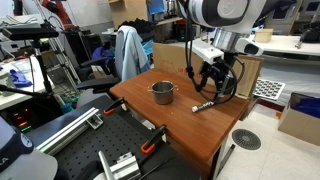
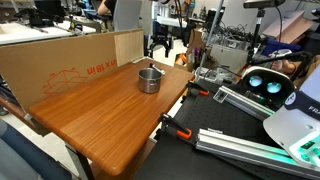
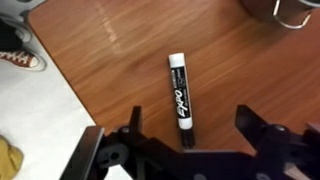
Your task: Put the marker in the pot
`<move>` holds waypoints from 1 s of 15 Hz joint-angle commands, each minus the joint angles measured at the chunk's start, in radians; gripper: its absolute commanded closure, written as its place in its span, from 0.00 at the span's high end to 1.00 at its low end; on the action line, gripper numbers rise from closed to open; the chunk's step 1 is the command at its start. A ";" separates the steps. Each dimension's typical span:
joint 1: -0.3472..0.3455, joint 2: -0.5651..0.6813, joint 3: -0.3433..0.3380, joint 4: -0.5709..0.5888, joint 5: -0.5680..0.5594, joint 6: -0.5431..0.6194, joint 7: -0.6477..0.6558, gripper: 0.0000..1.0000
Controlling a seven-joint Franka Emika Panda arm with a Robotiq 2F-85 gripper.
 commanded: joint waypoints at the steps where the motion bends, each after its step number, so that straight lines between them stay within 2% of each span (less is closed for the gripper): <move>1: -0.012 0.070 0.013 0.075 -0.058 0.008 0.071 1.00; 8: -0.009 0.170 0.021 0.162 -0.106 0.020 0.111 1.00; 13: -0.011 0.209 0.038 0.185 -0.114 0.036 0.103 1.00; 14: -0.009 0.212 0.038 0.183 -0.118 0.049 0.098 0.75; 15: -0.010 0.216 0.040 0.186 -0.120 0.055 0.096 0.72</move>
